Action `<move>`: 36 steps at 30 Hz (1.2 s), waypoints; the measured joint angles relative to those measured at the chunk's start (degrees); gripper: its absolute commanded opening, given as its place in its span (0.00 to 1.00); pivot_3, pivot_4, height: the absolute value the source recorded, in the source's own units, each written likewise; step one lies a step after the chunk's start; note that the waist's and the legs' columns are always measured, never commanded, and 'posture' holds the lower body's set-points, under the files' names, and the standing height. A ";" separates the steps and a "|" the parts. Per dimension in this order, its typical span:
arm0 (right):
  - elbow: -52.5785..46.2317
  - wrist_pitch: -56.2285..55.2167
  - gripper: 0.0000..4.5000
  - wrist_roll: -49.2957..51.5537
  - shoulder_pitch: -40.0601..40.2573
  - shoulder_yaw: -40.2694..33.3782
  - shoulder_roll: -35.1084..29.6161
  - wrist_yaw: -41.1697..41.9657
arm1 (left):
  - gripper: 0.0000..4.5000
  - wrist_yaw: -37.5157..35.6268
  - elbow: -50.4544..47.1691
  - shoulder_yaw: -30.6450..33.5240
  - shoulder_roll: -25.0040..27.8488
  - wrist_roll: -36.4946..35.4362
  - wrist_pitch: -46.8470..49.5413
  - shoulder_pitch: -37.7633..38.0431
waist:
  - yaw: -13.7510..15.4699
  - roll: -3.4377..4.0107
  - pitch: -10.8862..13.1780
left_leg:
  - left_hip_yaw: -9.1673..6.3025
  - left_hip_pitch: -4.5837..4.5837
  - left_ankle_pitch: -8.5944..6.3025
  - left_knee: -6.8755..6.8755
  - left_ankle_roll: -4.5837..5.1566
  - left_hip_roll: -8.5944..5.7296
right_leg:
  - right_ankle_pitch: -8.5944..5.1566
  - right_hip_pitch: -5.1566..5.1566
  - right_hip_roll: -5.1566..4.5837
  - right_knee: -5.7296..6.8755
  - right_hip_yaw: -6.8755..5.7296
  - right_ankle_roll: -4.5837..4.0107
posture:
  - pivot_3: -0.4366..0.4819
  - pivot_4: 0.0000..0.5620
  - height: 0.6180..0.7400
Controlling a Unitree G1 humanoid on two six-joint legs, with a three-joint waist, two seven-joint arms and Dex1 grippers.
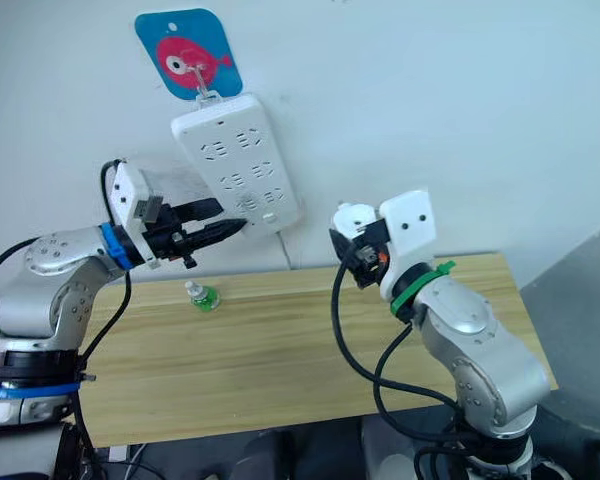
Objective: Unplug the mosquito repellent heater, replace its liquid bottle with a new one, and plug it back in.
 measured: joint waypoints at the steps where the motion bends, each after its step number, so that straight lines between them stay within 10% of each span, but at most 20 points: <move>1: 0.19 -0.11 0.68 0.48 0.08 -0.78 0.10 0.15 | 0.70 0.14 -1.18 0.36 0.33 0.25 -0.28 2.70 | -0.13 0.01 0.00 | -0.01 -0.05 0.01 -0.05 -0.01 0.01 | 0.00 -0.08 0.00 0.01 -0.01 0.00 | 0.22 0.47 1.00; 6: 0.48 -1.03 0.68 2.98 1.66 -2.80 0.40 1.67 | 1.00 1.99 -9.17 4.63 0.90 1.09 -3.13 12.35 | 0.42 0.01 0.00 | 0.02 -0.20 0.13 -0.14 -0.24 0.07 | 0.00 -0.28 -0.17 -0.04 0.01 -0.01 | 0.26 0.45 1.00; 16: 3.37 1.75 0.68 16.53 4.11 -16.79 15.47 -2.84 | 1.00 7.63 -25.09 -5.56 -9.67 5.04 -9.75 21.71 | 1.27 -0.03 -0.02 | 0.12 -0.15 0.31 -0.29 -0.06 -0.07 | 0.10 -0.18 -0.46 0.03 0.00 0.11 | 0.25 0.41 1.00; 36: 12.18 -15.22 0.68 69.37 6.68 -18.49 8.36 -42.98 | 1.00 14.55 -14.85 -18.21 -27.10 8.53 -13.46 9.10 | -0.79 -0.04 -0.05 | 0.39 -0.14 0.56 -0.53 0.23 -0.34 | 0.18 -0.17 -0.43 -0.01 0.04 0.16 | 0.19 0.41 1.00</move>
